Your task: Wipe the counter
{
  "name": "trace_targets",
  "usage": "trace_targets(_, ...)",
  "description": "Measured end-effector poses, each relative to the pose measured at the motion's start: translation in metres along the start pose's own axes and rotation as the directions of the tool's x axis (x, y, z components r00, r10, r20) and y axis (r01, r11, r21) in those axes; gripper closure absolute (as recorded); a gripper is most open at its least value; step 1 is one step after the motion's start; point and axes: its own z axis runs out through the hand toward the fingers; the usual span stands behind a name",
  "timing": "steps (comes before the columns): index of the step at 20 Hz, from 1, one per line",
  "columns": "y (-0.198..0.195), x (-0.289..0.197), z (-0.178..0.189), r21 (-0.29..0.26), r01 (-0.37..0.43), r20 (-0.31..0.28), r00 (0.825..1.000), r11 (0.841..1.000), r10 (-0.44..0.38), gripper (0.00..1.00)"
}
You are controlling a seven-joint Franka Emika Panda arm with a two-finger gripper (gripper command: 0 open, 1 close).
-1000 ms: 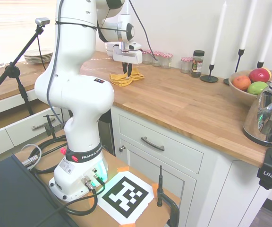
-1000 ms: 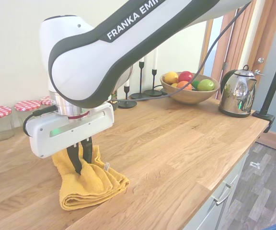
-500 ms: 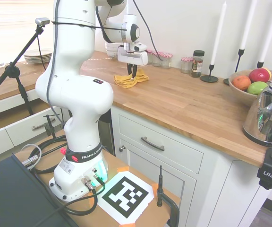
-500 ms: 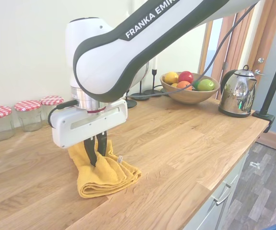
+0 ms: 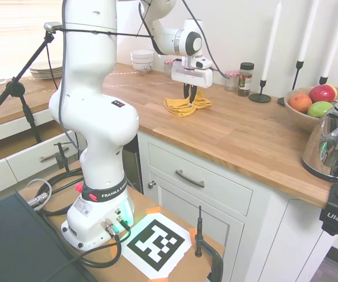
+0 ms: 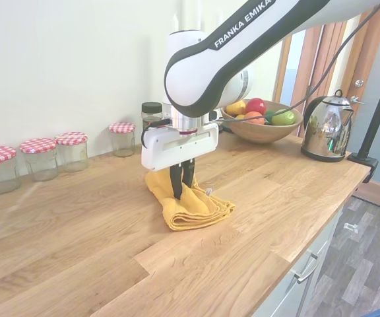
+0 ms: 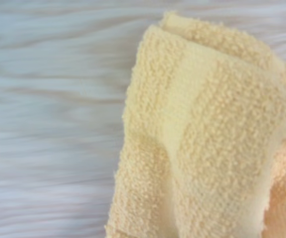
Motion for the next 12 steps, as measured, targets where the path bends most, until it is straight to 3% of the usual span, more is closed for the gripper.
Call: trace_targets(12,0.09,0.094,-0.001,0.023,-0.04,0.019,0.999,0.999,0.039,1.0)
